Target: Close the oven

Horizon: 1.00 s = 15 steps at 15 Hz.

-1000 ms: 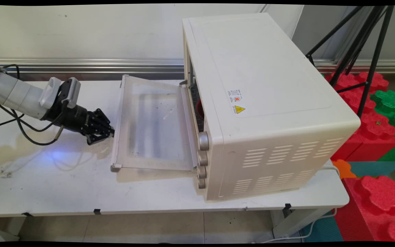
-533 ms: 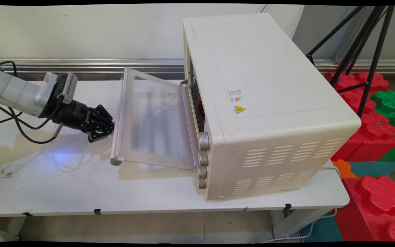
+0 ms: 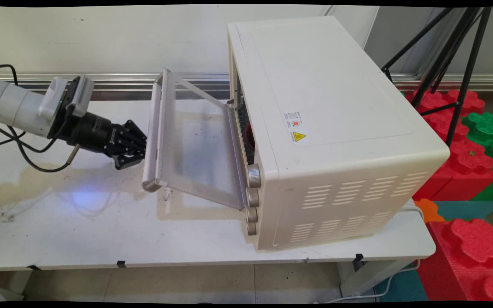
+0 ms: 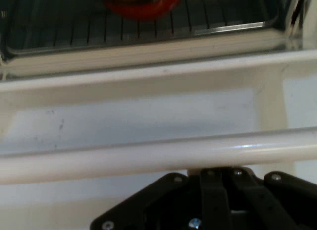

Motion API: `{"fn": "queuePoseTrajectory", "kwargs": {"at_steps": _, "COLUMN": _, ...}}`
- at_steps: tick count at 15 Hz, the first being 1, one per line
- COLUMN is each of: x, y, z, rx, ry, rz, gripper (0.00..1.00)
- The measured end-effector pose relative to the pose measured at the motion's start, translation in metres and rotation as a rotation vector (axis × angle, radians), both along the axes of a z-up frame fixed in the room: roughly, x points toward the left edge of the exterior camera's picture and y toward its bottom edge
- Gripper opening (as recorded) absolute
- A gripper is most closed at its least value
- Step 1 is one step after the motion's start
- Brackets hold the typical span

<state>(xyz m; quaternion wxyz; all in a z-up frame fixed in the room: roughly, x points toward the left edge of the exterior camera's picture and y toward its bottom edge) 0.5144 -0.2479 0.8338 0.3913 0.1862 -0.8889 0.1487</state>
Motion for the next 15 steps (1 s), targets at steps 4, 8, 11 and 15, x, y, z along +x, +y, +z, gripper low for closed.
{"fn": "queuePoseTrajectory", "kwargs": {"at_steps": 4, "x": -0.015, "y": -0.004, "z": 0.02, "rx": -0.031, "ry": 0.044, "rz": -0.004, "gripper": 0.0}}
{"fn": "queuePoseTrajectory", "kwargs": {"at_steps": 8, "x": -0.035, "y": -0.014, "z": 0.039, "rx": -0.066, "ry": 0.086, "rz": -0.002, "gripper": 0.0}}
{"fn": "queuePoseTrajectory", "kwargs": {"at_steps": 11, "x": -0.047, "y": -0.022, "z": 0.045, "rx": -0.079, "ry": 0.102, "rz": 0.0, "gripper": 0.0}}
{"fn": "queuePoseTrajectory", "kwargs": {"at_steps": 15, "x": -0.061, "y": -0.031, "z": 0.049, "rx": -0.09, "ry": 0.115, "rz": 0.005, "gripper": 0.0}}
